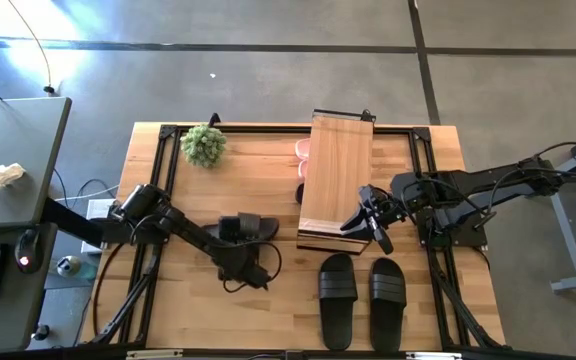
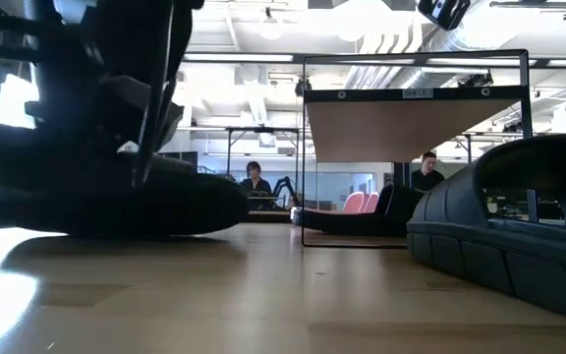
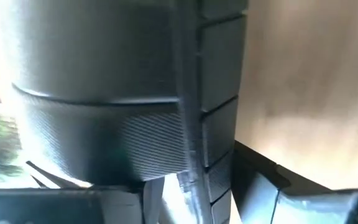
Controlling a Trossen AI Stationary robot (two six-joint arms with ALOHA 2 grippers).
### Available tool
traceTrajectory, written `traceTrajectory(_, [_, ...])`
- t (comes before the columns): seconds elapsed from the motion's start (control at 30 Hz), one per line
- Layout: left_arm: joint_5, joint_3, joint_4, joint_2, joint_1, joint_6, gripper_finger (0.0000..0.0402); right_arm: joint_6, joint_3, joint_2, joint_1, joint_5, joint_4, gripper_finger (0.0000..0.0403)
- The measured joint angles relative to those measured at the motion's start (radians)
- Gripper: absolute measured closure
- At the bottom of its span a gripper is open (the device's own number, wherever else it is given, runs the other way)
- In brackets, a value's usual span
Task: Pick and place slides into the shelf
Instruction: Put the black slipper under the shelf
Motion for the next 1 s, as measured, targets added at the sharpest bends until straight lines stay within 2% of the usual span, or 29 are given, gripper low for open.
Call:
traceTrajectory(0.13, [0.109, 0.0, 0.0, -0.033, -0.001, -0.021, 0.0234, -0.002, 0.0, 0.0, 0.0, -0.001, 0.0, 0.0316])
traceTrajectory(0.33, [0.182, 0.0, 0.038, -0.054, -0.001, -0.027, 0.0202, -0.019, 0.0, 0.0, 0.0, -0.006, 0.0, 0.0316])
traceTrajectory(0.5, [0.295, -0.001, 0.079, -0.054, 0.0, 0.022, 0.0178, -0.019, 0.0, 0.0, 0.0, -0.008, -0.002, 0.0316])
traceTrajectory(0.63, [0.326, 0.016, 0.047, -0.069, -0.001, 0.001, 0.0165, -0.027, 0.0, 0.0, 0.0, -0.01, -0.011, 0.0316])
traceTrajectory(0.83, [0.324, 0.101, -0.024, -0.143, -0.001, -0.16, 0.017, -0.037, -0.001, 0.0, 0.0, -0.012, -0.025, 0.0316])
traceTrajectory(1.0, [0.401, 0.175, -0.127, -0.236, -0.001, -0.439, 0.0193, -0.035, -0.001, 0.0, 0.0, -0.038, -0.042, 0.0316])
